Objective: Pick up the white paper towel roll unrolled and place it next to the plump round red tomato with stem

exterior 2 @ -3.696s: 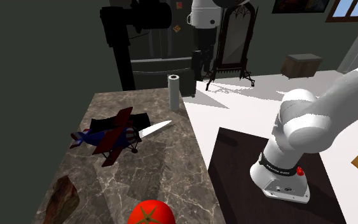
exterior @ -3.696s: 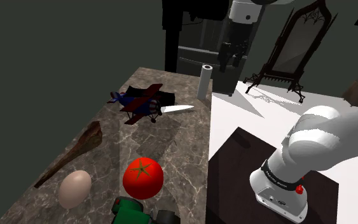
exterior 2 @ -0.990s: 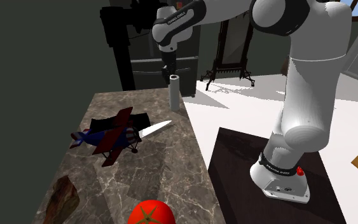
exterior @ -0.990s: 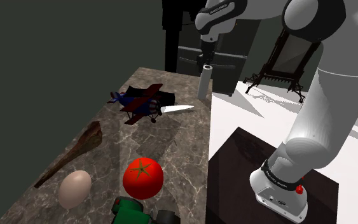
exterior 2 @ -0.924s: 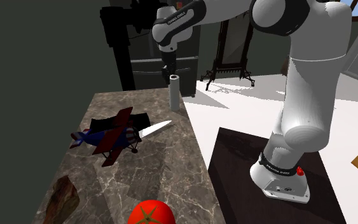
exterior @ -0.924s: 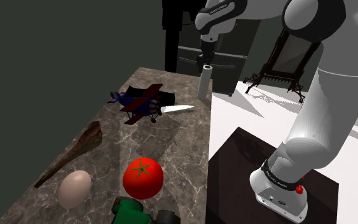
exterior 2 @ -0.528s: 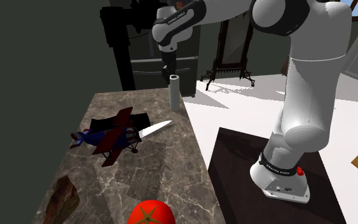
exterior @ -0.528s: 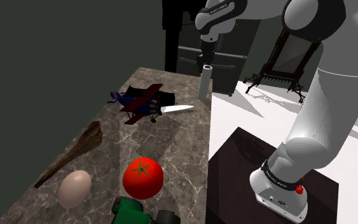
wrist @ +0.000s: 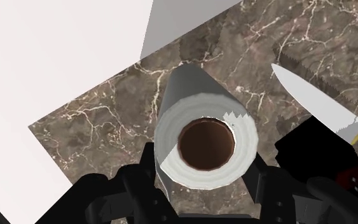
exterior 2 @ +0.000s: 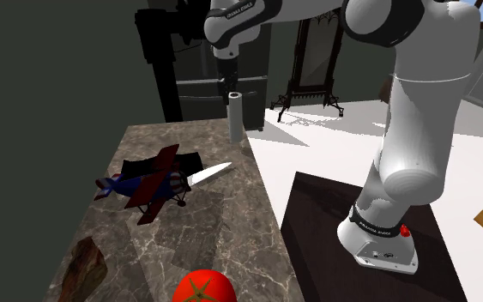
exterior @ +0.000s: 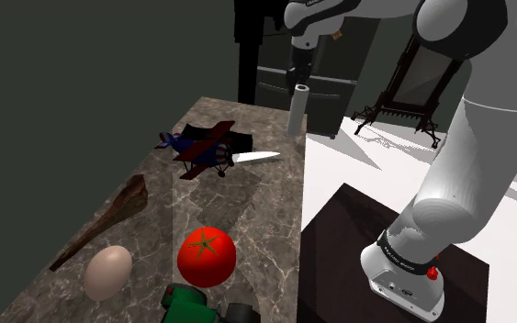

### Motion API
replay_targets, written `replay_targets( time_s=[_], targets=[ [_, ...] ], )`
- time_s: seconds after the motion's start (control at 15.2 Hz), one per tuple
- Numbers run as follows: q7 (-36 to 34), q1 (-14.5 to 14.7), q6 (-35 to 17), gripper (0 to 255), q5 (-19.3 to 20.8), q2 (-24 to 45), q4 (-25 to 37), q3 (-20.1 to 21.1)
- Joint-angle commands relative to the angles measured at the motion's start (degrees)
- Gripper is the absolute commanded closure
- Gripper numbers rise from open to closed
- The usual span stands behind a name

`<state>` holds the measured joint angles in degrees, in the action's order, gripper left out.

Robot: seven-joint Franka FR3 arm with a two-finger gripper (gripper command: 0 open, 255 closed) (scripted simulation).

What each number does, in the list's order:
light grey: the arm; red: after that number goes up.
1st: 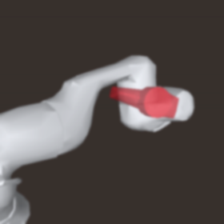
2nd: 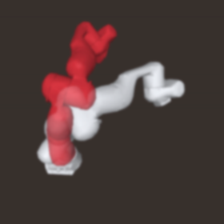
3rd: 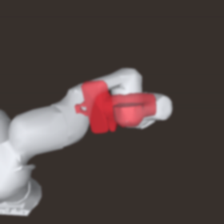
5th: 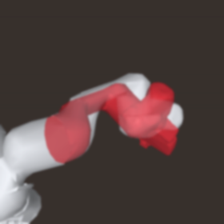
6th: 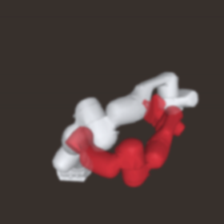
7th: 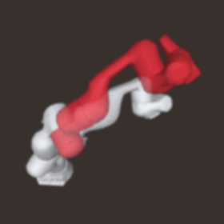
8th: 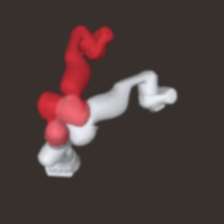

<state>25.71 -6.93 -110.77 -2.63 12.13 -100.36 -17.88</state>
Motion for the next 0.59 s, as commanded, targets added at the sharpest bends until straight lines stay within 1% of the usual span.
replay_targets(
  time_s=[0.0,0.53],
  targets=[
    [-0.11,0.05,1.32,255,0.15,-0.4,0.91,-0.02],
    [-0.24,0.01,7.23,255,0.46,-1.2,6.06,-0.13]
  ],
)
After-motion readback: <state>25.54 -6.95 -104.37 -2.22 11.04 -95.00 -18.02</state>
